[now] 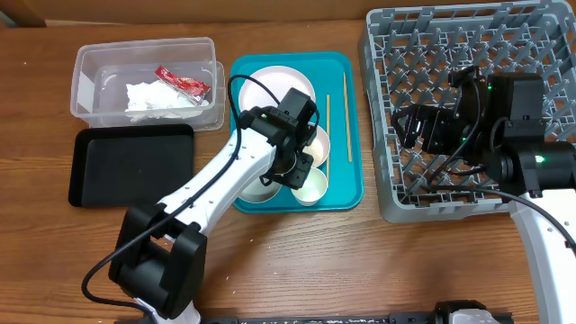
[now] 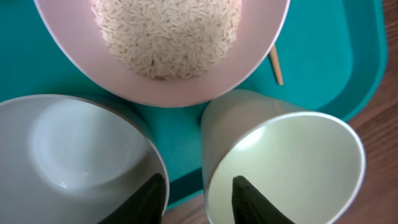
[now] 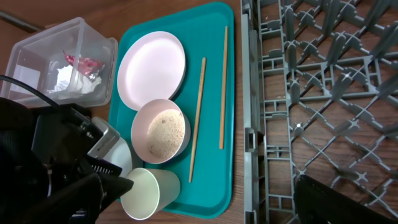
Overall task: Sort waste into correct bins and load items into the dishwasher
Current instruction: 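Grasp the white cup with the left gripper and lift it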
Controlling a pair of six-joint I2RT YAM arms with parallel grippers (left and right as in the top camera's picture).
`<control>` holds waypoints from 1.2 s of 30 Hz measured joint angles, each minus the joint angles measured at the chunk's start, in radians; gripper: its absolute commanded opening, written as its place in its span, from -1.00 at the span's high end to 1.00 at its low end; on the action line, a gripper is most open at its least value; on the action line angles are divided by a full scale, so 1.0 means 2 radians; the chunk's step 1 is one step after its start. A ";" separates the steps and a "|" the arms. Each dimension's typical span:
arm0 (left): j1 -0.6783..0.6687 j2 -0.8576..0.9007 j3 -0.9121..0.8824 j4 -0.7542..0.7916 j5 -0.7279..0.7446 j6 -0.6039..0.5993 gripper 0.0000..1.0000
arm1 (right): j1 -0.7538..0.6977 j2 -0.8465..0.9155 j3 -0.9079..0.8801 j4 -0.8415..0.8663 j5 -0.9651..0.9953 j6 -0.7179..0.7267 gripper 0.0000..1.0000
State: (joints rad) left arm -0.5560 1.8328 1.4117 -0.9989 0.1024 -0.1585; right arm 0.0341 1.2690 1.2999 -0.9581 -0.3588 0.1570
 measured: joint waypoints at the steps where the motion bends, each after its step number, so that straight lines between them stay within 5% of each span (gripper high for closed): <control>1: 0.000 0.000 -0.004 0.003 -0.001 0.000 0.31 | 0.000 0.000 0.000 0.000 0.000 0.000 -1.00; 19: -0.010 0.000 -0.019 0.025 -0.003 -0.012 0.92 | 0.000 0.000 0.000 0.000 0.000 0.000 -1.00; 28: -0.010 0.000 -0.019 0.024 0.005 -0.022 0.92 | 0.000 0.000 0.000 0.000 0.000 0.000 -1.00; 36: 0.068 0.001 0.032 -0.047 0.159 -0.001 0.92 | 0.000 0.002 0.000 -0.001 -0.057 0.000 -1.00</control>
State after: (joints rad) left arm -0.4194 1.8343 1.4761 -1.0920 0.4198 -0.1612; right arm 0.0341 1.2720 1.2999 -0.9600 -0.4721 0.1574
